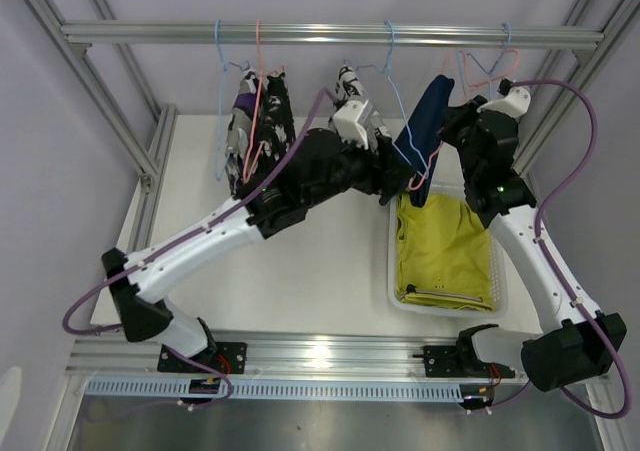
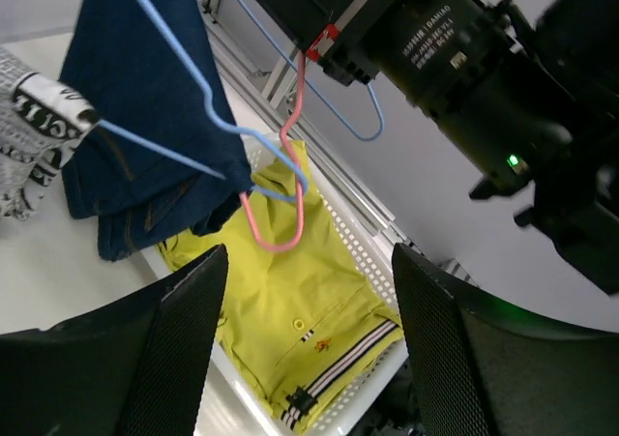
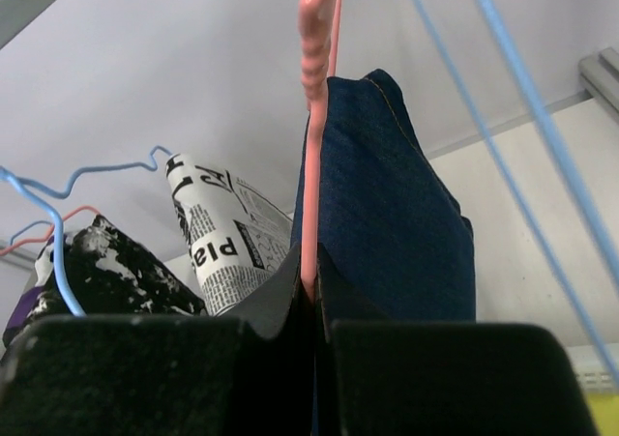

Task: Remove the trousers from the hanger
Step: Pick up the hanger from the clothesline.

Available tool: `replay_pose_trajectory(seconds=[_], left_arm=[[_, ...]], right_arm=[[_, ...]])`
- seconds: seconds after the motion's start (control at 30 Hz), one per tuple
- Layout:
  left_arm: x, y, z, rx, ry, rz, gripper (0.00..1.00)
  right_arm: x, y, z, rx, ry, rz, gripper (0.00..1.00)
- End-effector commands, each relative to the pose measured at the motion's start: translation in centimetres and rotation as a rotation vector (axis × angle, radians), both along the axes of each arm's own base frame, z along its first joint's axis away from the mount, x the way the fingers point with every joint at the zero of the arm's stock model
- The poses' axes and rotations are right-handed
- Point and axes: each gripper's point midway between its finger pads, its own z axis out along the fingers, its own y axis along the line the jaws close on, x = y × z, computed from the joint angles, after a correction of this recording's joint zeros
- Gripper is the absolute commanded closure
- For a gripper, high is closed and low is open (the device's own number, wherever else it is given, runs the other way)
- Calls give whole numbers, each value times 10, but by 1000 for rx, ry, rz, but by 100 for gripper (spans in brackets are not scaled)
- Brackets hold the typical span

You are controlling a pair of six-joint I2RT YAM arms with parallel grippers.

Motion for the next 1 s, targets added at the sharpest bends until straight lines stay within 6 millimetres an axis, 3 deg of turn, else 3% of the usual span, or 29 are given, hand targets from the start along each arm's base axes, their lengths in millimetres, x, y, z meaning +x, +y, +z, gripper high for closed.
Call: replay_pose_trajectory(seconds=[0.0,0.23,0.47,0.8,0.9,0.97], left_arm=[[6,-26,26,-55,-30,-44,26],[46,-42,7,-11,-32,10,23],[91,-38,-1,-9,-42,76,23],[126,-52,-6,-48,-29,71,26],[123,-62,1,-83,-15,15,33],[123,-68,8,-102,-19,-4,48]], right_arm=[[-4,2,-12,-88,32,12,100],[-10,3,-12,-97,24,26,100],[-13,7,-11,-91,16,48,100],[-16,14,-14,-85,12,82,100],[-16,15,-16,-90,13,84,100],[-15,15,-17,-94,14,87,100]])
